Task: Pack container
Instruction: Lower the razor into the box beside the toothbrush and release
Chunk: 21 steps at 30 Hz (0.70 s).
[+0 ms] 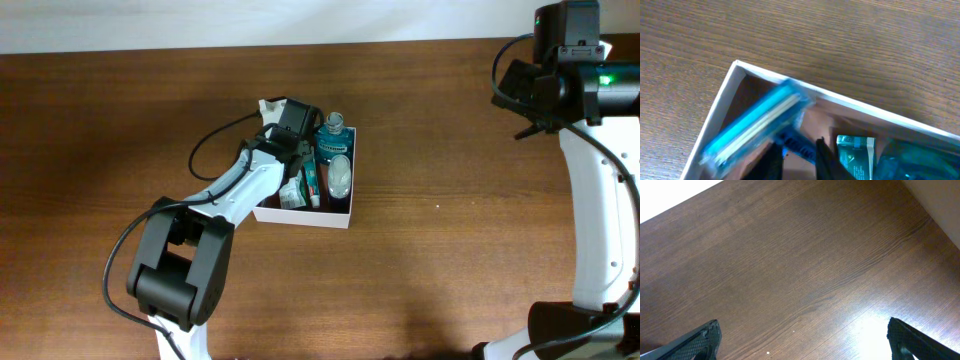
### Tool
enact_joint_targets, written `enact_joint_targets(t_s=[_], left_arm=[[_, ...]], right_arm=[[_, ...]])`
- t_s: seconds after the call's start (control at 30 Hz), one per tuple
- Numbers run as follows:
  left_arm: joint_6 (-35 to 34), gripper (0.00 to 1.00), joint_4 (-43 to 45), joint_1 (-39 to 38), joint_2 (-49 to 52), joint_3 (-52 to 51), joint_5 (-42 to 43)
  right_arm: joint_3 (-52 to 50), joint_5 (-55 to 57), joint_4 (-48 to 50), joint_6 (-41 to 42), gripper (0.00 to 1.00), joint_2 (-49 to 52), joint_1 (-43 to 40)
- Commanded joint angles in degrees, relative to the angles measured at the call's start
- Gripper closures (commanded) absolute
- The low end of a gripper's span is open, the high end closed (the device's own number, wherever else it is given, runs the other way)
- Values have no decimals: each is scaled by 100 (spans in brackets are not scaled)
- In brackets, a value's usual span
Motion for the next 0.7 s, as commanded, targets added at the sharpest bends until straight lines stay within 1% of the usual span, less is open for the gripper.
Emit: enact_joint_targets(t_s=[0.0,0.13,0.17,0.23,0.33,0.4,0.47,0.5,0.57,0.63,0.67], left_arm=[[-20,83,33,-13,96,39,-101],[-20,83,55,-13,120,39,-101],[-20,81,72,-13,140,39,-101],[-20,73,96,-13,199,39,-101],[-20,72,96,-13,275,39,-101],[-20,65,94,-13,282,39,-101],[-20,65,118,-13,282,39,-101],[-20,66,140,-13,282,39,-101],[-17,81,160,-13,282,39,-101],[-11,90,173,-13,282,42,-101],[44,93,184,-13,278,44,-101]], right_arm=[[33,15,0,0,1,37,-28],[33,13,0,0,1,37,-28],[33,13,2,0,1,37,-28],[33,13,0,0,1,37,-28],[33,13,0,0,1,37,-28],[33,13,0,0,1,37,-28],[33,13,0,0,1,37,-28],[33,15,0,0,1,37,-28],[33,13,0,0,1,37,-28],[33,13,0,0,1,37,-28],[33,13,0,0,1,37,-28]])
